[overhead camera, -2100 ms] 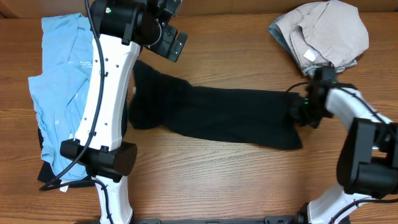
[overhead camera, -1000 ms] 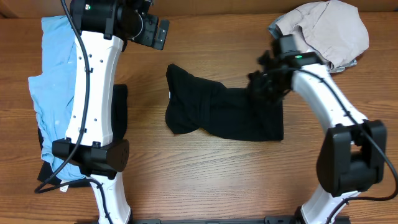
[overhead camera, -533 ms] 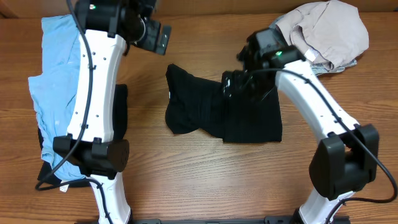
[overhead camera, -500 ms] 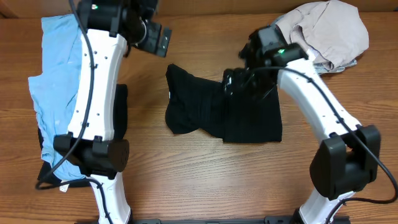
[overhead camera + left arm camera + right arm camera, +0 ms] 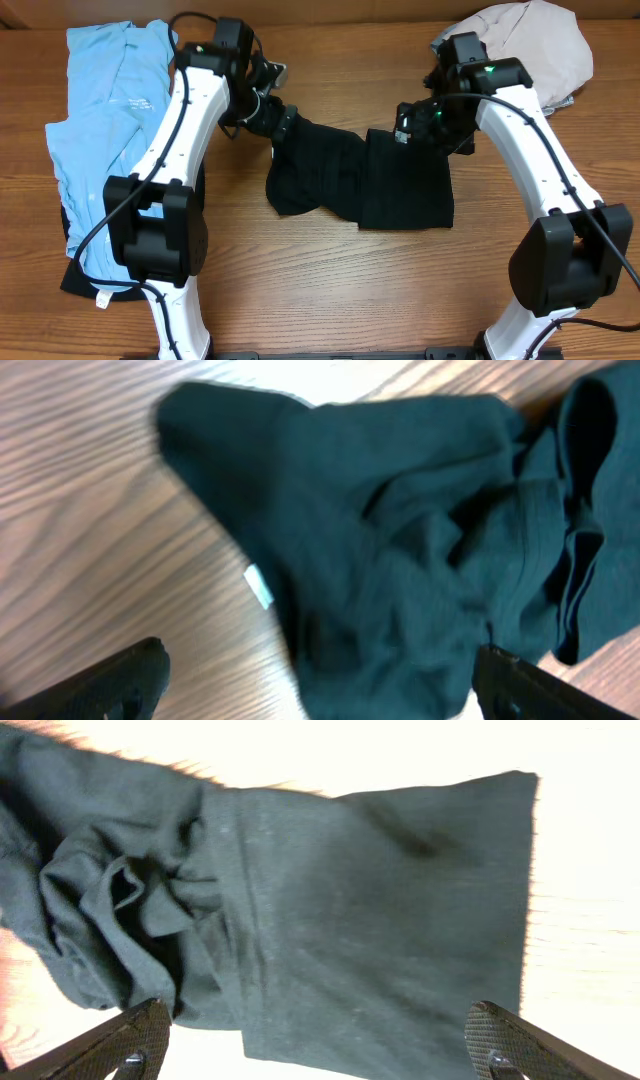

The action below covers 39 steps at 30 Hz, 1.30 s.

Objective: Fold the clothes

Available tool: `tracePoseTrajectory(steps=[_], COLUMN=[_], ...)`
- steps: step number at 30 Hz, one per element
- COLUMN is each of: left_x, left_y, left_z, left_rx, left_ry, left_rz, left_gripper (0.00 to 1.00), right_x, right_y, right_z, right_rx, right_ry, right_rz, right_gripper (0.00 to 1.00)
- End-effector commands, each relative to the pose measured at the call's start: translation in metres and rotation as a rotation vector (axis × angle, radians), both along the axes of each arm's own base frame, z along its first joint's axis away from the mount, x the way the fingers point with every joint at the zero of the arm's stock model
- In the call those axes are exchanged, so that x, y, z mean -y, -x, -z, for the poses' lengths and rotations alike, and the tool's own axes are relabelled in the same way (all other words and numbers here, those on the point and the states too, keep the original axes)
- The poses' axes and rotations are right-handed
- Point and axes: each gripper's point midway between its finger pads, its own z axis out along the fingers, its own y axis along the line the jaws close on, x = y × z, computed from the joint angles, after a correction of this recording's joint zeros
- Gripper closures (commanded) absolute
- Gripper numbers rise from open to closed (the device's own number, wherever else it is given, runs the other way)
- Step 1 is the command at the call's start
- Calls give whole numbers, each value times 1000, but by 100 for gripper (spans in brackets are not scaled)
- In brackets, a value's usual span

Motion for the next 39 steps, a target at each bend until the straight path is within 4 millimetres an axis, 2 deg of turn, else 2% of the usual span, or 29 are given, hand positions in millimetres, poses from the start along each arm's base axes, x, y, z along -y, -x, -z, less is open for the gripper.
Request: tracePoseTrajectory(steps=[1,7,13,24,27,28,29,31,35,37,39], left_x=[19,16,13,10,14,16,17,20,17,6,-14], left_y=[10,26,41,45,43,43,43,43,42,39,34], left_z=[16,49,71,106,111,112,112,113,114,115,114], left_rx=[-24,-64,-102,-79,-73,-73,-76,-82,-86,-84,-81], left_ry=[107,97,85,43,54,57,60,64,49,9,-60], left_rz=[64,72,77,19,-19,-33,-47,-66,-88,-121,-176], left_gripper=[0,0,0,2,18,27,42,65,96,96,96], right_x=[6,6,6,6,6,6,6,6,5,5,5], right_y=[-4,-4,-4,-3,-3,-3,-3,-3,-4,-5,-5], right_z=[-13,-13,-13,-13,-13,-13,-13,-13,-13,-13,-13], right_rx=[40,40,40,38,38,38,38,38,42,44,44], right_ry=[9,9,9,9,9,9,9,9,8,8,8], right_rz=[10,9,9,10,10,10,10,9,10,10,10], right_gripper=[2,2,1,1,1,2,2,4,4,7,8])
